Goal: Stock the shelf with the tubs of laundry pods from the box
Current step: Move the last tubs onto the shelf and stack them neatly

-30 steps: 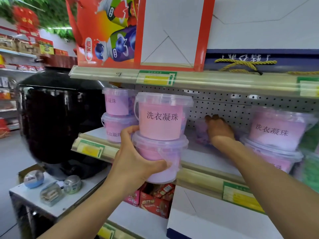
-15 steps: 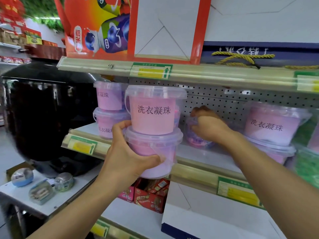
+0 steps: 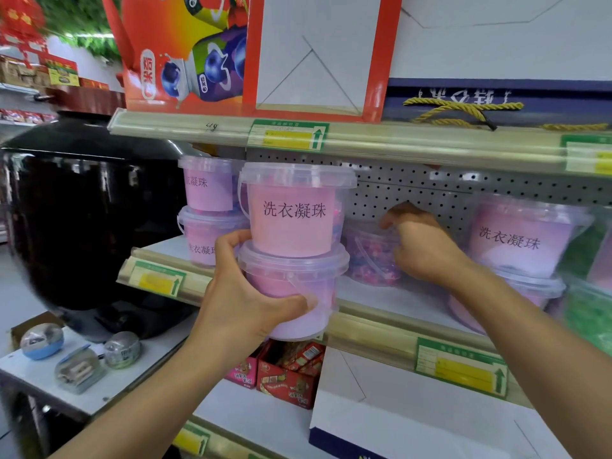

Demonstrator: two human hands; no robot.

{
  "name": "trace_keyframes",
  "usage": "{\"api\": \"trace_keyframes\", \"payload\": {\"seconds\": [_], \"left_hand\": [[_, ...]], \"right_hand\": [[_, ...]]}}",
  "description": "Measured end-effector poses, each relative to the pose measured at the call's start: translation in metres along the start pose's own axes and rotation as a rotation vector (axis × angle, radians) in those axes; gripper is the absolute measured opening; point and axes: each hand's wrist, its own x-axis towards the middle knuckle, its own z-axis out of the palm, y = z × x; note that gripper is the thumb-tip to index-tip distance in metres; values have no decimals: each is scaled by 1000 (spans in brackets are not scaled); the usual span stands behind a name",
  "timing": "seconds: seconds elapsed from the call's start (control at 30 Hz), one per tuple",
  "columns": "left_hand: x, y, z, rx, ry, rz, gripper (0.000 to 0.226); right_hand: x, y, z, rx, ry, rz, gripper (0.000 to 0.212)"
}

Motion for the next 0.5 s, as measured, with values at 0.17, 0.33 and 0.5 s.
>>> {"api": "trace_keyframes", "payload": {"seconds": [0.17,0.33,0.5], "left_hand": [[-1,0,1,12,7,9,89],[-2,1,0,8,6,-3,90],[-2,-1,0,0,11,-9,91]], "right_hand": [[3,-15,13,-63,9,-93,34],[12,0,7,-105,-91,36,28],[15,-3,1,-73,-72,69,32]]}}
